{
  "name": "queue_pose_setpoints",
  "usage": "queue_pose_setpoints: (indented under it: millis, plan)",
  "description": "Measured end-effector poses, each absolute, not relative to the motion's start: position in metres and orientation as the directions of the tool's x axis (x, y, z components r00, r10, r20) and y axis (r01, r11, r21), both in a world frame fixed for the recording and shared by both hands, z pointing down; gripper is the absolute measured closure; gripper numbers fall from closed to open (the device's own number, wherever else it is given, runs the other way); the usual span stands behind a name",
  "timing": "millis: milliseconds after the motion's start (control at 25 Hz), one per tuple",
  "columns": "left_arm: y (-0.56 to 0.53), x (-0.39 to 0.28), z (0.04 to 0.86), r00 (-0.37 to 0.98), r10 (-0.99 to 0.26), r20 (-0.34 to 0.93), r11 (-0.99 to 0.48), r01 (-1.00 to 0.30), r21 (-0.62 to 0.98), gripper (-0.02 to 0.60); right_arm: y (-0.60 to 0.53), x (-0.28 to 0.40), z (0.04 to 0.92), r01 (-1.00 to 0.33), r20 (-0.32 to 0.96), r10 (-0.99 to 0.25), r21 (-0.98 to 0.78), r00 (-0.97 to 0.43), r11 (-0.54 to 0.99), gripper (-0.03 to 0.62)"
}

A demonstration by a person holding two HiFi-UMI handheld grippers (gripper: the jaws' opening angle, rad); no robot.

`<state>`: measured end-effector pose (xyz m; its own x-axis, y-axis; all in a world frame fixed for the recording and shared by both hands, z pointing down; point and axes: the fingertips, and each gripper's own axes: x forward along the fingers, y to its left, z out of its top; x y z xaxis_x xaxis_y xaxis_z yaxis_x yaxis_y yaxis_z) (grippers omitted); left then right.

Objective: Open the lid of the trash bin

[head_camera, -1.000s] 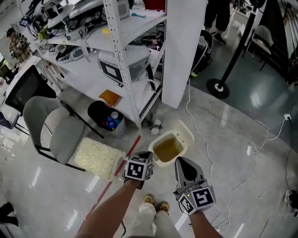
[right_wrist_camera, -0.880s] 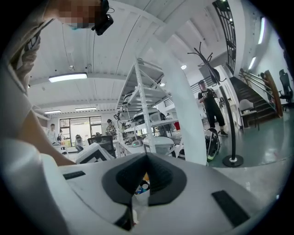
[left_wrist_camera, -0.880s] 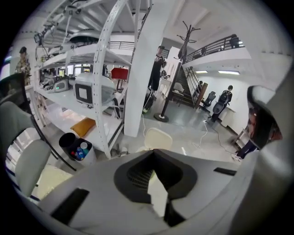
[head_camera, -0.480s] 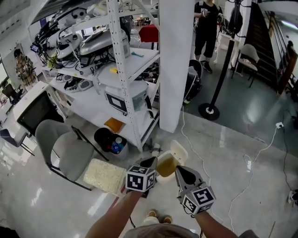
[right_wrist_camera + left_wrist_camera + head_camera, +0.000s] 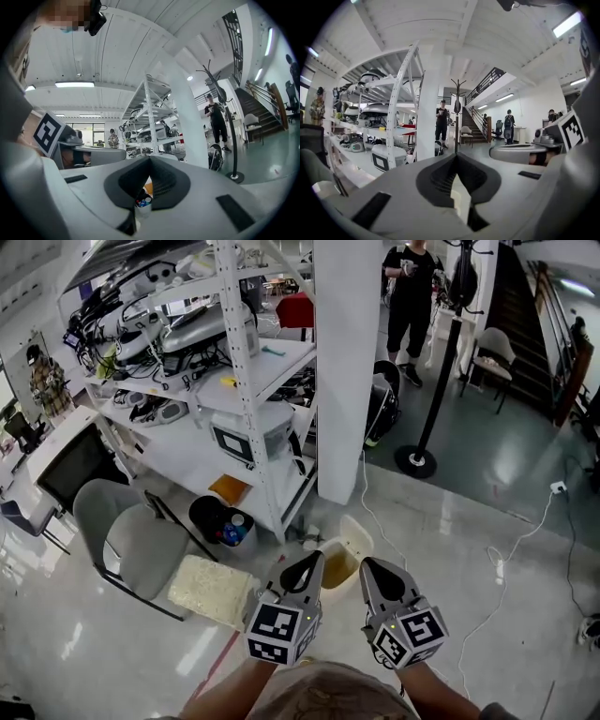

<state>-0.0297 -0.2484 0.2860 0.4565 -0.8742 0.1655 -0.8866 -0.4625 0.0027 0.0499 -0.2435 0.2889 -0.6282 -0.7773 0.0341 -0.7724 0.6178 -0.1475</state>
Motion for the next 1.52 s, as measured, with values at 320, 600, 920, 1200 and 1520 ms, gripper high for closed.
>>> queue_pose_setpoints:
  millis: [320,600,920,1200,1520]
  plan:
    - [-0.230,-0.025,0.277,0.426,-0.901,0.084,-0.424,-0.905,0.044,0.589,-0.231,0.057,0.282,-0.779,-0.007,-0.788,-0.150,-0.615,0.609,0.588]
    - [-0.229,-0.020,0.267,0.432,-0.899,0.066,-0.430,-0.902,0.047,0.589,-0.234,0.059,0.273,-0.776,-0.029,-0.789,-0.162,-0.614,0.610,0.588]
    - [-0.229,-0.019,0.274,0.436,-0.897,0.079,-0.432,-0.900,0.064,0.589,-0.233,0.051,0.274,-0.758,-0.029,-0.768,-0.142,-0.640,0.636,0.589]
    - [-0.227,-0.021,0.281,0.432,-0.897,0.088,-0.427,-0.901,0.073,0.589,-0.232,0.047,0.280,-0.755,-0.022,-0.764,-0.143,-0.644,0.640,0.589]
    - [-0.226,-0.019,0.285,0.432,-0.897,0.094,-0.426,-0.902,0.078,0.589,-0.231,0.050,0.282,-0.756,-0.013,-0.766,-0.144,-0.643,0.638,0.589]
